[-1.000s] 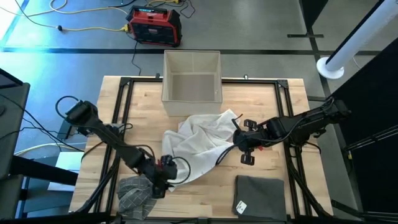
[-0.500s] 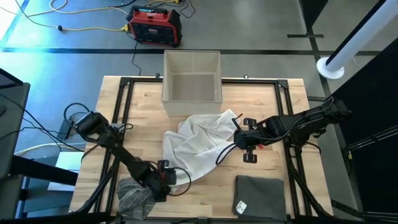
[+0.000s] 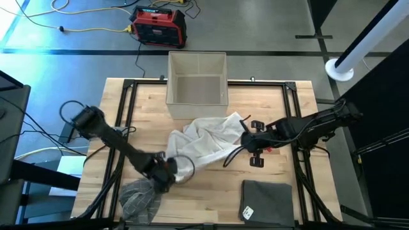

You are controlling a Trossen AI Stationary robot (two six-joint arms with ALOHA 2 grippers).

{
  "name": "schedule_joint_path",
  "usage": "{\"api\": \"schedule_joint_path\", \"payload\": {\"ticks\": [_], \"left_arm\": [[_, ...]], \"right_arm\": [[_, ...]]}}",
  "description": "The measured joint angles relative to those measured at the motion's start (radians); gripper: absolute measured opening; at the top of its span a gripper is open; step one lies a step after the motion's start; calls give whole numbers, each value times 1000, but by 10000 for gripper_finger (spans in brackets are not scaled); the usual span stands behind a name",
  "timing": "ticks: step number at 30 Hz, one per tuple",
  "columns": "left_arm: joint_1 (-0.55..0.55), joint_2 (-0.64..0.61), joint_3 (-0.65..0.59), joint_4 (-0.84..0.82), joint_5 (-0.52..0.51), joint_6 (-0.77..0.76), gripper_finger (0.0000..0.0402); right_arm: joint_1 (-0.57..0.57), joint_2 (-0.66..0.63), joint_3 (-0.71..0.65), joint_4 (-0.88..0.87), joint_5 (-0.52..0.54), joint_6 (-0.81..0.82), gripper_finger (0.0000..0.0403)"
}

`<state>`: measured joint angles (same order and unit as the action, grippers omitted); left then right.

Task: Fold towel
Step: Fold the white towel

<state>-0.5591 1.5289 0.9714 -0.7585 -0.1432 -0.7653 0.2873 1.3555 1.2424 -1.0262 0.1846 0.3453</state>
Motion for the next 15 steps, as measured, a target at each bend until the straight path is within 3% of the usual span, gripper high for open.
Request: {"api": "schedule_joint_path", "payload": {"ticks": [7, 15], "left_arm": [[86, -337, 158, -248, -197, 86, 2], [60, -576, 379, -164, -598, 319, 2]], "right_arm": [[-24, -106, 78, 162, 52, -6, 2], [-25, -119, 241, 435, 78, -180, 2]]}}
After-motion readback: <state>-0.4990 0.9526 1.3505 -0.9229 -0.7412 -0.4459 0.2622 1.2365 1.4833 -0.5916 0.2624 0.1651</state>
